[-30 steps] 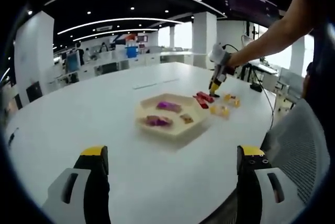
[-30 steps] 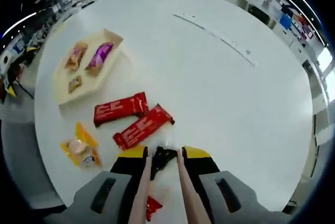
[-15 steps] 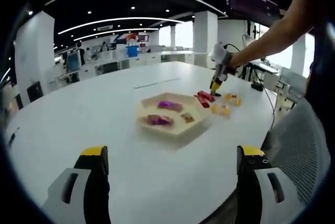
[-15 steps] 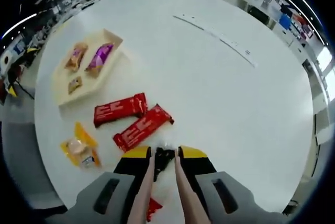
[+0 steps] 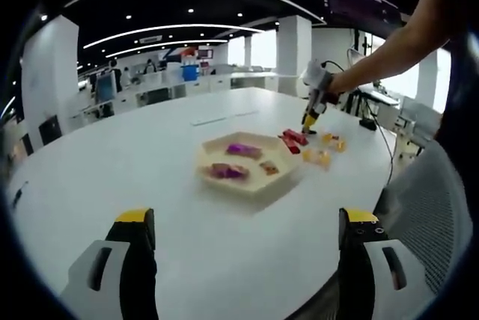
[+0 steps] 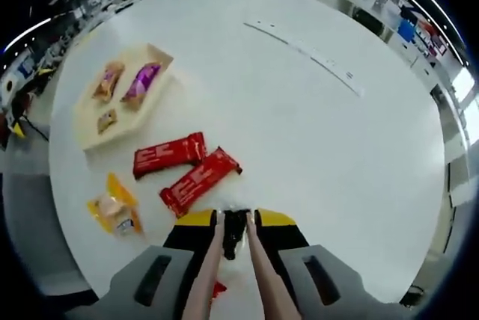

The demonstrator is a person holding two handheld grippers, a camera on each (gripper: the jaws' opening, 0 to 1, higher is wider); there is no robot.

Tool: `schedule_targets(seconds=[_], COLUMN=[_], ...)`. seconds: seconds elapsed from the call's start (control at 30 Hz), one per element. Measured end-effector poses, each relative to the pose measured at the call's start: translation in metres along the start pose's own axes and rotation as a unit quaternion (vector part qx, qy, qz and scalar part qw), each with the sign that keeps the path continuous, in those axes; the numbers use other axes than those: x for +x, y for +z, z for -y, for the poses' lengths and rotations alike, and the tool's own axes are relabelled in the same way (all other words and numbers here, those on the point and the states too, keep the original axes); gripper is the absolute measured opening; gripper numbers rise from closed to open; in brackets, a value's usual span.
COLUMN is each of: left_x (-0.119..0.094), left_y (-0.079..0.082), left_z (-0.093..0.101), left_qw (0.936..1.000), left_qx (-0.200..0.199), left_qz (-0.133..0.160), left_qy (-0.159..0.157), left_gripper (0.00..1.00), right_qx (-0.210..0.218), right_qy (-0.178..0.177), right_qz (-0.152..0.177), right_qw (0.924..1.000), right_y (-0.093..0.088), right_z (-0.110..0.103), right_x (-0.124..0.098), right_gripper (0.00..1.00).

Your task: Place the target food into the container with the food tongs after gripping and lifting it, then release it inside without dropping or visibly crushing the food.

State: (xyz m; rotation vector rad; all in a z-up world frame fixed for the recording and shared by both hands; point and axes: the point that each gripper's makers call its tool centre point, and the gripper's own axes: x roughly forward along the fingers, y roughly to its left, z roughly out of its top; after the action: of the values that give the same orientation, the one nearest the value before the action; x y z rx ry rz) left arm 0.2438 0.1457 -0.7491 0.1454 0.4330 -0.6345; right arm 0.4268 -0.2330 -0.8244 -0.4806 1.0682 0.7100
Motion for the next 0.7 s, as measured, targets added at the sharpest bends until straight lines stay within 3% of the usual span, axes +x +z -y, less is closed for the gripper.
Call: schedule_targets(seconds=[0.57, 0.7], left_x=[0.000, -0.001], left_y=[0.000, 0.008], left_z=[0.000, 0.012], left_qw=[1.0000, 0.9983], left_qx=[0.002, -0.031], left_qz=[0.001, 0.026], left_qy=[-0.001, -0.042], left_gripper=[0.99, 1.00], right_qx=[-0.020, -0.025], right_qy=[-0.004, -0.002], right_qz=[0.005, 0.003], right_qw=[0.9998, 0.9997], right_y=[0.011, 0.013], right_z=[0.007, 0.006], right_x=[-0.020, -0.022], right_gripper=[0.19, 0.19])
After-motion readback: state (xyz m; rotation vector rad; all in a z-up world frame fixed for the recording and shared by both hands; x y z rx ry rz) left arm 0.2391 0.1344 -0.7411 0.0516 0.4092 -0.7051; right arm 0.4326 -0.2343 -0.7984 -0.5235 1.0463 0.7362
